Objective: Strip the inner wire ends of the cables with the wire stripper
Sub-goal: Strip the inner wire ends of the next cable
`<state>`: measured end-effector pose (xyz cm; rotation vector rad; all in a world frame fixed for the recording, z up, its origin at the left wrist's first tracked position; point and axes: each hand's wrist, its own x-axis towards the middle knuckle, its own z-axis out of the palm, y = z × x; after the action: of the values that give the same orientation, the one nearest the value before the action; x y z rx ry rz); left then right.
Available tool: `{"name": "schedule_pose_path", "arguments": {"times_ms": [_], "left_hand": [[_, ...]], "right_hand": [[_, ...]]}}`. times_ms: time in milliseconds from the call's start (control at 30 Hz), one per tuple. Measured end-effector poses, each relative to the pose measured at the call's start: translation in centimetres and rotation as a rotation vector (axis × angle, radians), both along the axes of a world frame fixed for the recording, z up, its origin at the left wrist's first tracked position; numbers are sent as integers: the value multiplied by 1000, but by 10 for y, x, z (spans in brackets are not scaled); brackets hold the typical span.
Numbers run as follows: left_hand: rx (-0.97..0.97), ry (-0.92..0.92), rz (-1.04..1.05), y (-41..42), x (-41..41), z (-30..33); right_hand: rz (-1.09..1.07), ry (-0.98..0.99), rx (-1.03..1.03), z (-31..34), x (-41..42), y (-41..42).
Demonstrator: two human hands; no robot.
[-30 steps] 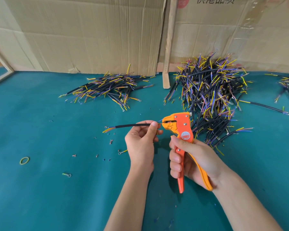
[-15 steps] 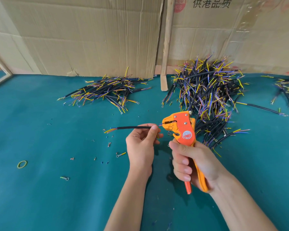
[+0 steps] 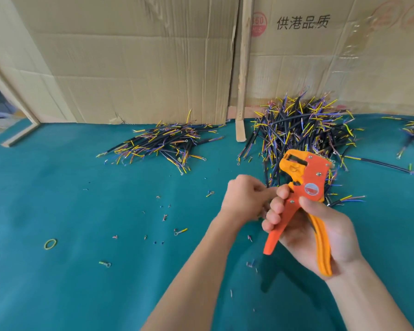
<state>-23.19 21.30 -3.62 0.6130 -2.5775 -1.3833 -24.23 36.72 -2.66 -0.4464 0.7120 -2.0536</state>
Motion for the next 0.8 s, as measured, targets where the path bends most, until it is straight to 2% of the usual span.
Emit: {"name": "schedule_pose_path", "arguments": {"times_ms": [100, 167, 233, 300, 367, 600, 800], "left_hand": [[20, 45, -72, -19, -17, 18], [-171, 32, 106, -49, -18, 20], [-370, -69, 388, -86, -11, 17], [-412, -177, 562, -119, 3, 10], [-428, -295, 560, -137, 14, 1], [-271, -299, 548, -157, 22, 0], [-94, -135, 617, -141, 58, -3]], "right_hand": [[-29, 0, 25, -1, -1, 1], [-61, -12, 81, -3, -1, -2], [-90, -22, 150, -5, 1, -8], [-123, -31, 233, -8, 4, -15], [-135, -26, 307, -12, 8, -20], [-77, 23, 395, -17, 10, -24], [-76, 15, 395, -18, 9, -26]]}}
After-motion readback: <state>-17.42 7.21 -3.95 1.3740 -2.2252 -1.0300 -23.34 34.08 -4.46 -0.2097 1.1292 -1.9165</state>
